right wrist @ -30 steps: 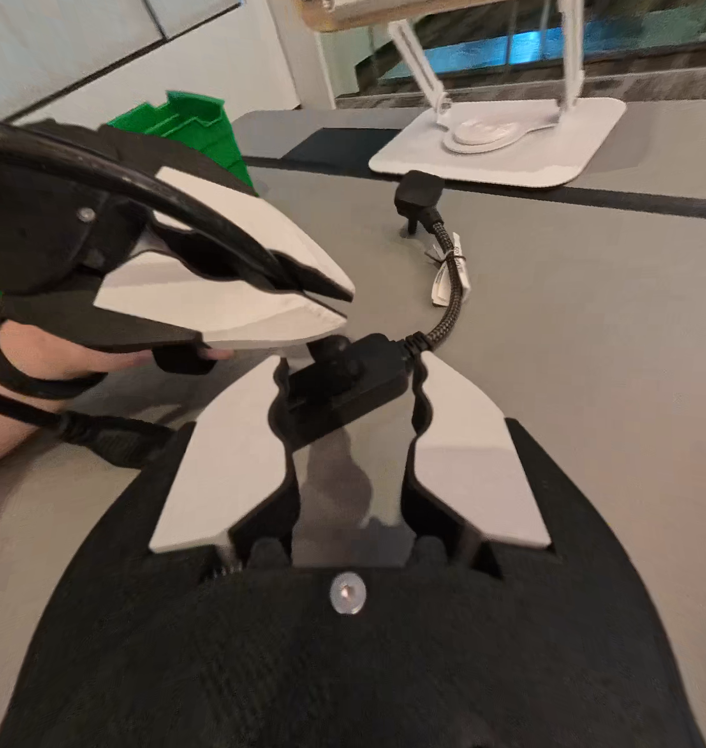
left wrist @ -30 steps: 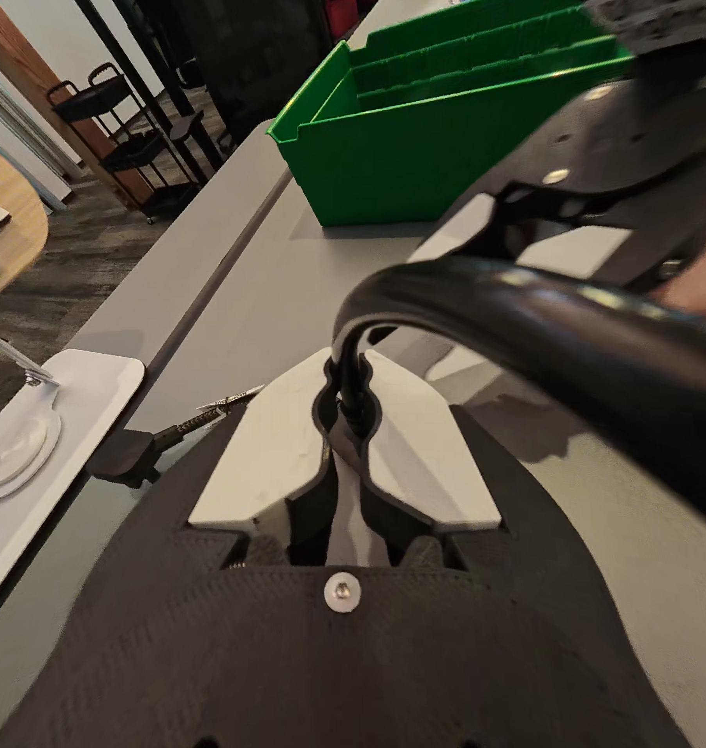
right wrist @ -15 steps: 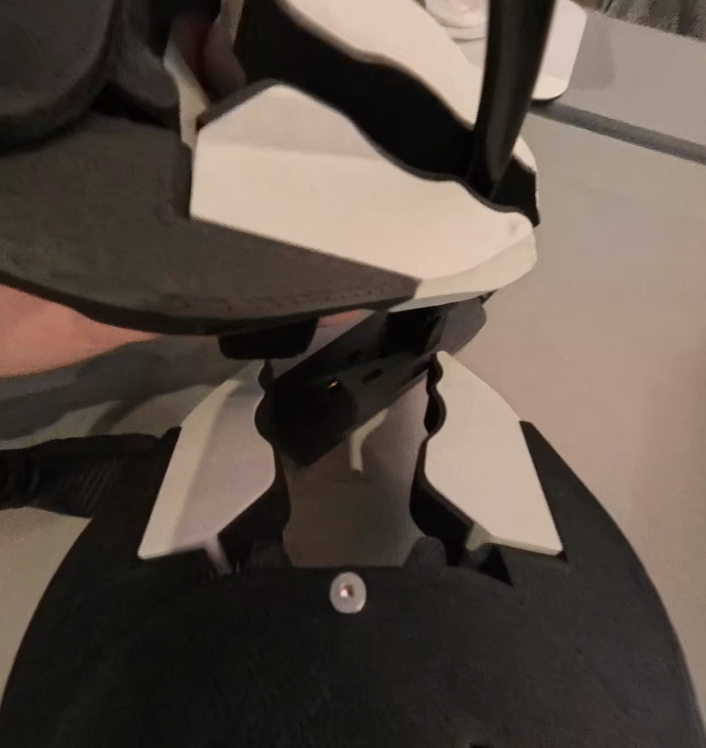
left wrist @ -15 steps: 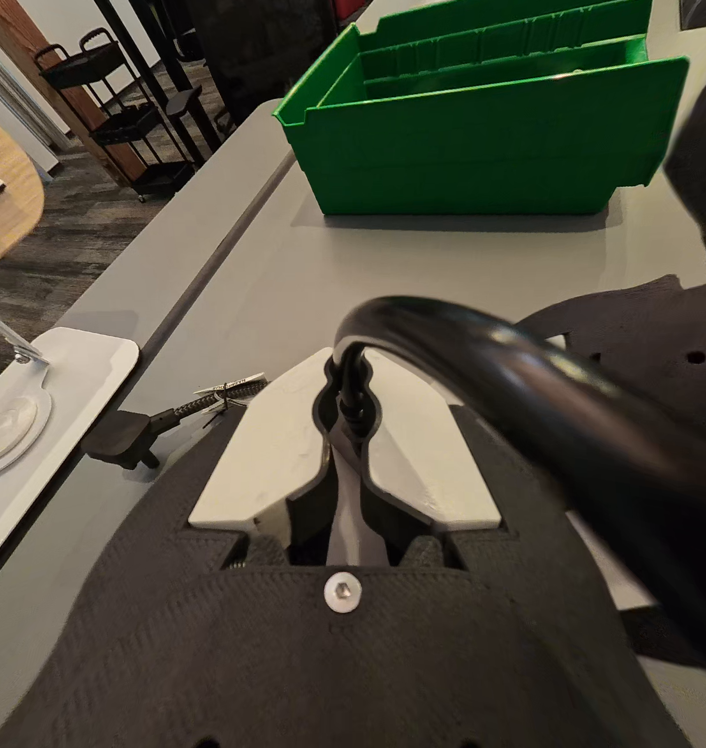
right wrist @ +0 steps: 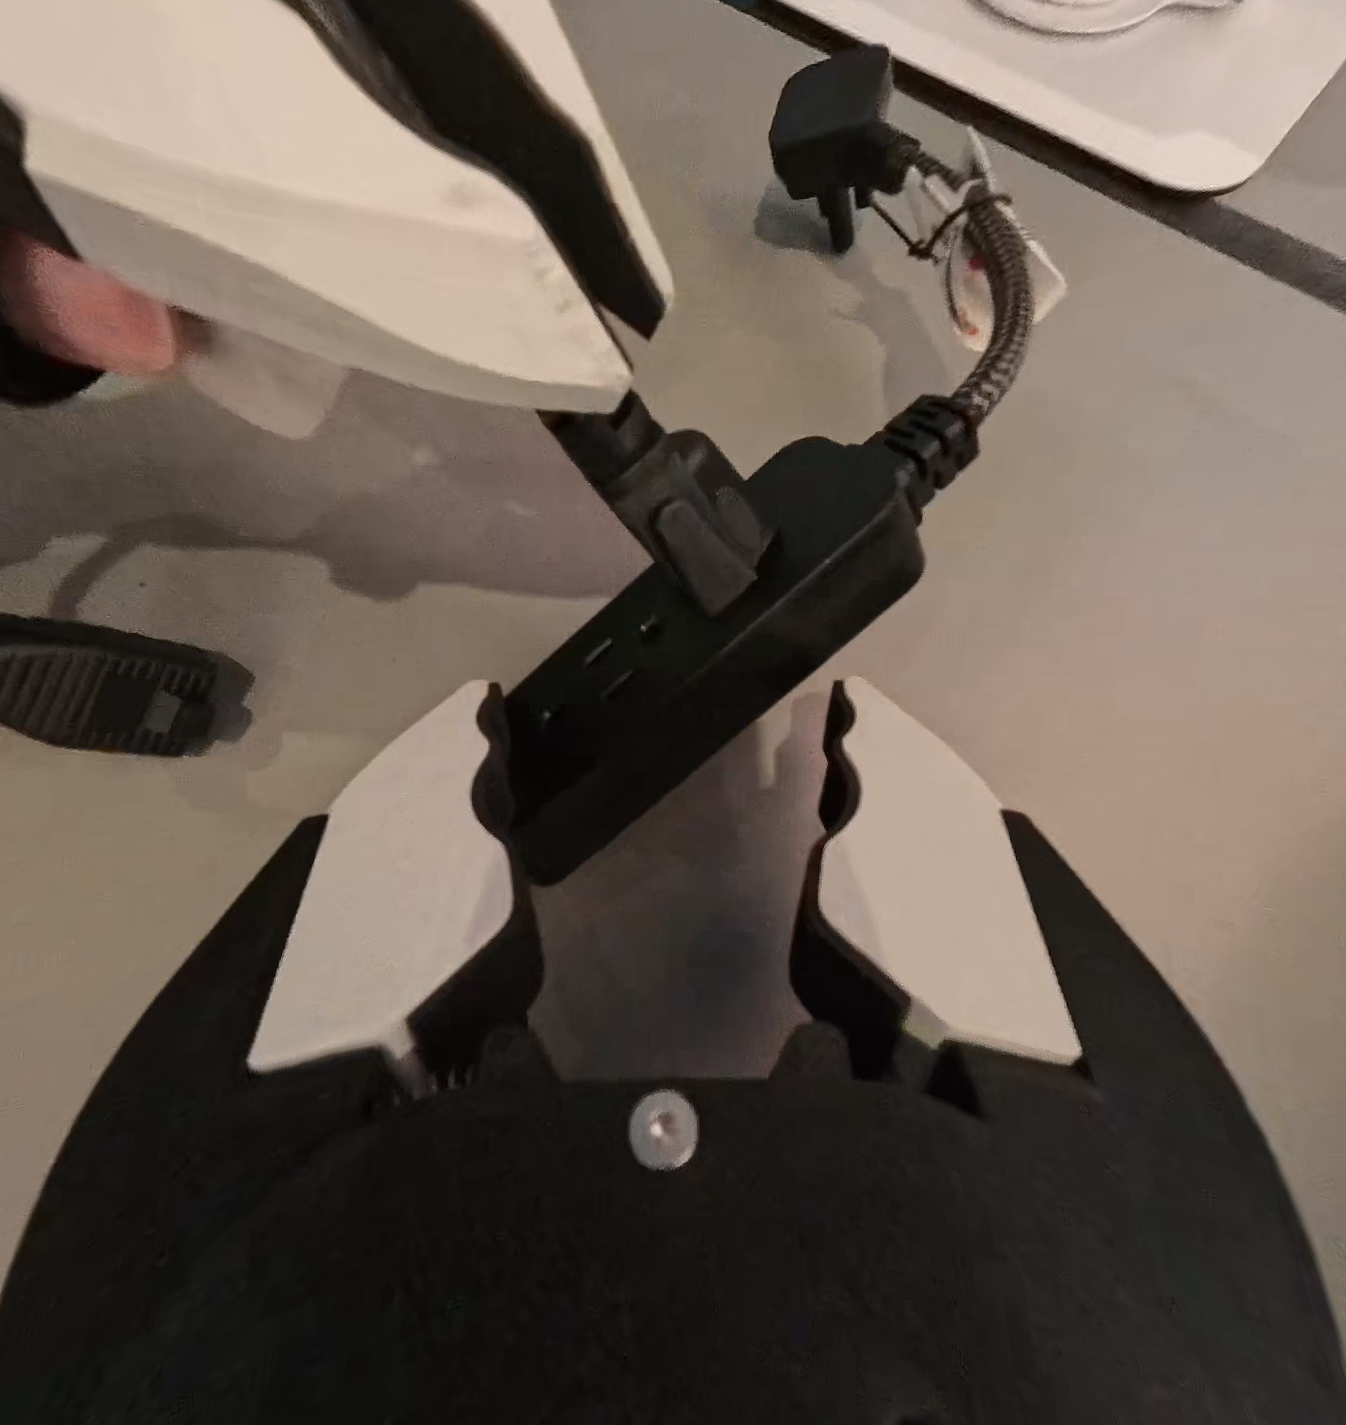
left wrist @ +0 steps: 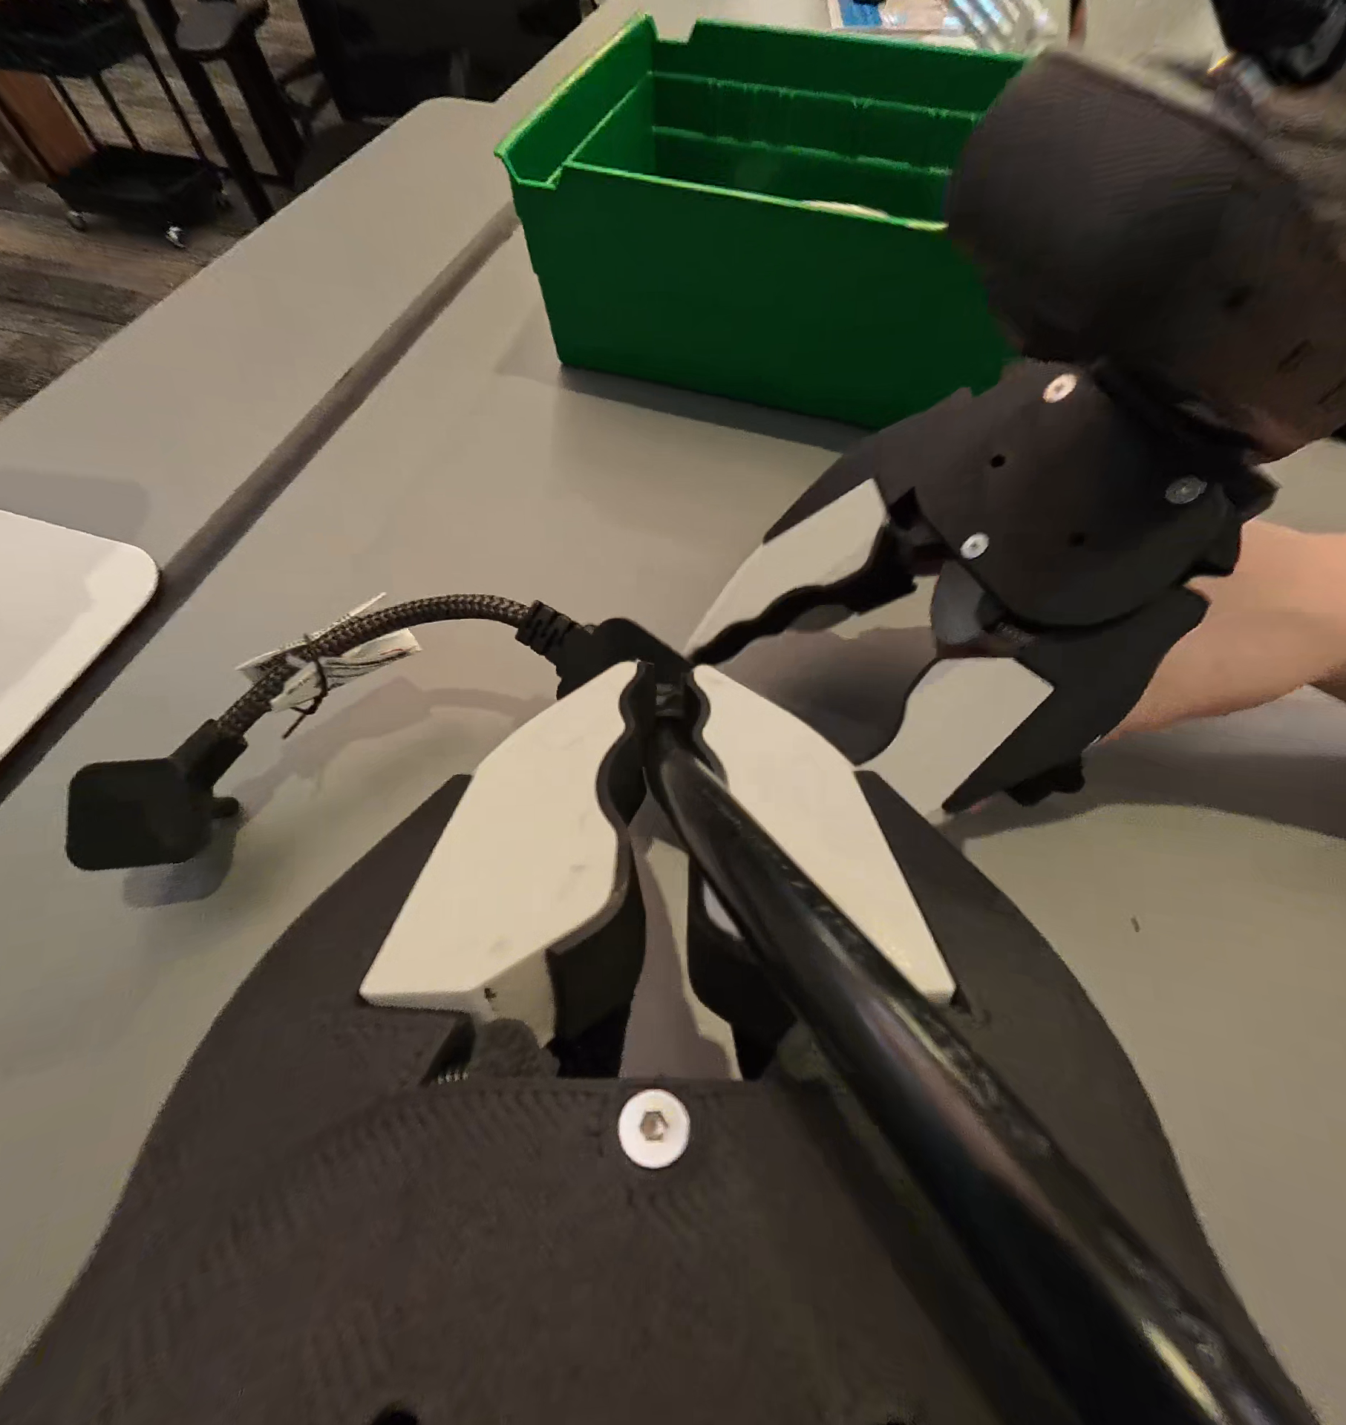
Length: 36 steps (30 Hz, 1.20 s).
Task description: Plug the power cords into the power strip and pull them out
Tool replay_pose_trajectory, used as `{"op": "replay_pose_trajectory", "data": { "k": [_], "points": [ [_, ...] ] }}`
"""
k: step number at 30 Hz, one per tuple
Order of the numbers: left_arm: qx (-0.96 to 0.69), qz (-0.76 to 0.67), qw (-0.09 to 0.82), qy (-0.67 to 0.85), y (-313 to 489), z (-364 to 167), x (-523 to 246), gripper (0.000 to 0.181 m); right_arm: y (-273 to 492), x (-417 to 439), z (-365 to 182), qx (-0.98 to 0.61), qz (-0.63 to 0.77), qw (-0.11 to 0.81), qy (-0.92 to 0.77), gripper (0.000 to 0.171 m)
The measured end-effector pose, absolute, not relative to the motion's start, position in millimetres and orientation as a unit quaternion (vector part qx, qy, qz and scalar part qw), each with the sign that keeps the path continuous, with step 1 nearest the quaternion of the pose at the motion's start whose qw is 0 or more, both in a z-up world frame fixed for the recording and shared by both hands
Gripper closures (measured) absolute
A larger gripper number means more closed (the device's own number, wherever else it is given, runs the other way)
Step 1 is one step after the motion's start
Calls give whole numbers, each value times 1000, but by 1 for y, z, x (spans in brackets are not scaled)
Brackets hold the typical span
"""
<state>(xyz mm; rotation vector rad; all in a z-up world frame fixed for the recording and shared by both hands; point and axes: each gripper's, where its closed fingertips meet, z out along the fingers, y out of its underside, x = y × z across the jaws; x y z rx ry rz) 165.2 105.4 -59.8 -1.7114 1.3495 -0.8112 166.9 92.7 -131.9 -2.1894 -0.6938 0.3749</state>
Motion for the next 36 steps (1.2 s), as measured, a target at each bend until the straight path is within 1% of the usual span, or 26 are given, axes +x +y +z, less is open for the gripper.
{"op": "replay_pose_trajectory", "data": {
  "k": [4, 5, 6, 7, 8, 9, 11, 14, 17, 20, 21, 22, 23, 25, 26, 27, 29, 30, 31, 32, 33, 34, 36],
  "points": [
    [-677, -374, 368, 516, 102, -59, 166, 174, 95, 151, -149, -887, 179, 345, -249, 84],
    [-673, -371, 377, 517, 102, -59, 163, 176, 95, 145, -148, -881, 208, 350, -240, 80],
    [-661, -376, 388, 521, 100, -57, 160, 176, 95, 140, -141, -871, 249, 361, -222, 82],
    [-641, -387, 401, 528, 96, -54, 156, 174, 95, 136, -134, -861, 302, 362, -193, 89],
    [-621, -401, 412, 533, 91, -51, 152, 174, 97, 135, -127, -848, 354, 362, -157, 100],
    [-608, -420, 414, 532, 85, -49, 148, 174, 98, 133, -123, -834, 396, 358, -139, 107],
    [-611, -464, 406, 497, 83, -44, 141, 172, 92, 122, -125, -824, 427, 337, -160, 121],
    [-585, -474, 443, 487, 79, -35, 132, 174, 87, 106, -123, -814, 438, 331, -189, 119],
    [-576, -489, 458, 468, 76, -21, 130, 174, 88, 88, -109, -770, 519, 335, -161, 117],
    [-567, -476, 479, 471, 75, -10, 129, 175, 87, 76, -102, -760, 519, 355, -165, 118],
    [-559, -476, 490, 470, 73, -3, 130, 175, 86, 71, -98, -755, 518, 365, -169, 115],
    [-553, -474, 498, 471, 71, 2, 132, 178, 86, 66, -94, -751, 519, 373, -166, 107],
    [-548, -471, 502, 475, 68, 5, 134, 177, 86, 63, -91, -749, 523, 377, -154, 105],
    [-544, -460, 501, 492, 61, 7, 139, 176, 84, 66, -87, -738, 552, 370, -117, 116],
    [-548, -446, 501, 500, 61, 5, 139, 176, 86, 75, -85, -731, 557, 382, -93, 127],
    [-561, -435, 489, 508, 60, -1, 138, 171, 89, 87, -87, -739, 534, 402, -86, 128],
    [-588, -437, 429, 529, 54, -18, 135, 172, 90, 110, -94, -776, 444, 435, -106, 130],
    [-591, -438, 418, 532, 53, -22, 131, 166, 89, 119, -92, -786, 403, 454, -118, 130],
    [-594, -438, 411, 535, 53, -25, 127, 154, 88, 126, -89, -791, 363, 473, -135, 131],
    [-599, -432, 398, 544, 52, -30, 123, 145, 86, 133, -84, -793, 326, 493, -151, 132],
    [-610, -416, 379, 558, 51, -39, 117, 149, 84, 140, -76, -787, 300, 514, -160, 132],
    [-614, -412, 354, 573, 47, -46, 112, 144, 83, 147, -67, -781, 277, 536, -165, 132],
    [-649, -386, 333, 565, 58, -54, 97, 148, 79, 162, -49, -762, 231, 577, -180, 132]
  ]
}}
